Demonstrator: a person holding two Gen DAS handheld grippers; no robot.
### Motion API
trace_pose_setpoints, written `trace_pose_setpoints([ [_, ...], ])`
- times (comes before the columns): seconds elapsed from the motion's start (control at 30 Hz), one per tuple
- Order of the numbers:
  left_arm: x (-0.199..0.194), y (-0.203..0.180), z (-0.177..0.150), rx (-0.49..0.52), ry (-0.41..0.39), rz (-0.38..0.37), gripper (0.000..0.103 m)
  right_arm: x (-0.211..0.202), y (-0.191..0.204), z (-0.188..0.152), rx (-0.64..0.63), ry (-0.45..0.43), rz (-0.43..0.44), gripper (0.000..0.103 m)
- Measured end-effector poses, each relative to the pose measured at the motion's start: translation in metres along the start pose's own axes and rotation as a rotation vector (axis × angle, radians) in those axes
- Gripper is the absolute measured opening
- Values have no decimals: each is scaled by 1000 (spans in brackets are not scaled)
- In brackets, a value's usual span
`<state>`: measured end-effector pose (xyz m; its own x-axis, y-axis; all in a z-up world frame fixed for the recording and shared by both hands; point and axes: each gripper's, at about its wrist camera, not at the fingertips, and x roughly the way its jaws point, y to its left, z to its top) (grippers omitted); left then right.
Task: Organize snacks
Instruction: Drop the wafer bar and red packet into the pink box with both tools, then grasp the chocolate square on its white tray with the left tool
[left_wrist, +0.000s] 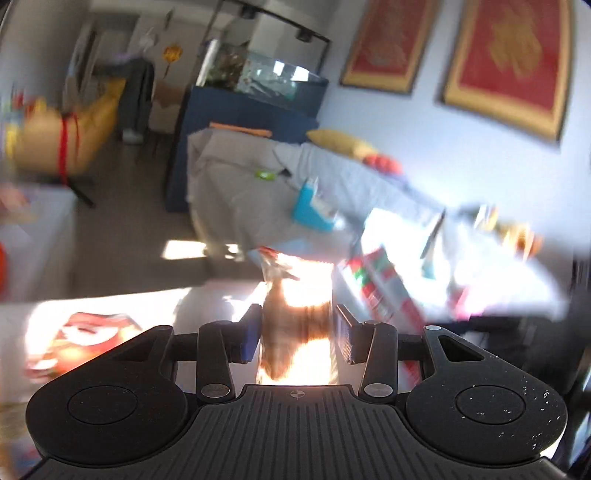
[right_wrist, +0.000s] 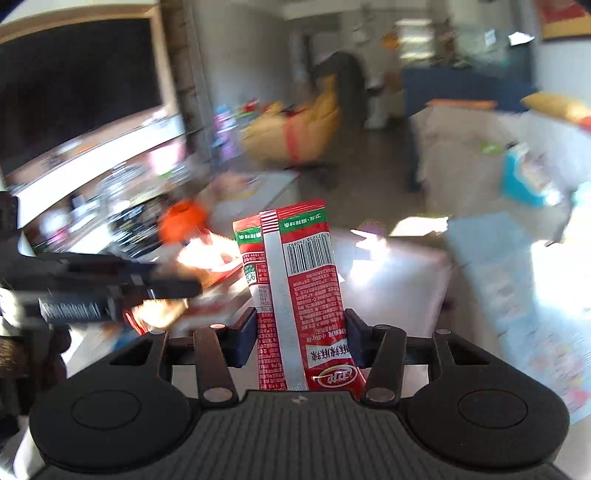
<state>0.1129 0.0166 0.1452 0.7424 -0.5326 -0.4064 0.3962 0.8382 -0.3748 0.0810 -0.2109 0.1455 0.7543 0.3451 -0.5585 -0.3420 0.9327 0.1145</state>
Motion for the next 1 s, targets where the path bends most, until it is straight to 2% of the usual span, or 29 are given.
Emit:
trace_pose_setpoints([
  [0.03, 20, 6, 7, -35, 32, -17, 46, 9, -5, 7, 1, -10, -22, 58],
  [0.07, 39, 13, 9, -50, 70, -14, 46, 22, -9, 11, -9, -8, -49, 78],
  [0.1, 54, 19, 8, -48, 99, 10, 46, 33, -13, 12, -15, -2, -88, 85],
  [0.13, 62, 25, 5, -39, 118, 31, 46, 45, -17, 11, -14, 9, -128, 88],
  [0.2, 65, 37, -5, -17, 131, 41, 46, 61, -26, 2, 5, 61, -142, 88],
  [0.27, 58, 55, -13, -13, 105, 74, 46, 66, -33, -13, 33, 86, -100, 88],
  [0.33, 55, 82, -17, -11, 97, 162, 46, 67, -34, -26, 33, 99, -83, 88],
  [0.4, 56, 109, -20, -19, 124, 257, 46, 64, -27, -38, 9, 91, -76, 88],
  [0.47, 60, 135, -28, -51, 160, 304, 46, 60, -15, -48, -17, 73, -59, 88],
  [0.57, 71, 147, -41, -59, 216, 303, 46, 57, 0, -56, -47, 52, -32, 88],
  [0.67, 85, 140, -51, -3, 255, 334, 46, 57, 11, -60, -62, 49, -10, 88],
  [0.77, 99, 131, -56, 78, 254, 363, 54, 60, 22, -65, -60, 73, 29, 88],
  [0.87, 95, 126, -55, 80, 271, 344, 51, 64, 31, -72, -83, 107, 38, 88],
  [1.0, 69, 107, -73, 73, 320, 261, 46, 68, 39, -83, -122, 145, 54, 88],
])
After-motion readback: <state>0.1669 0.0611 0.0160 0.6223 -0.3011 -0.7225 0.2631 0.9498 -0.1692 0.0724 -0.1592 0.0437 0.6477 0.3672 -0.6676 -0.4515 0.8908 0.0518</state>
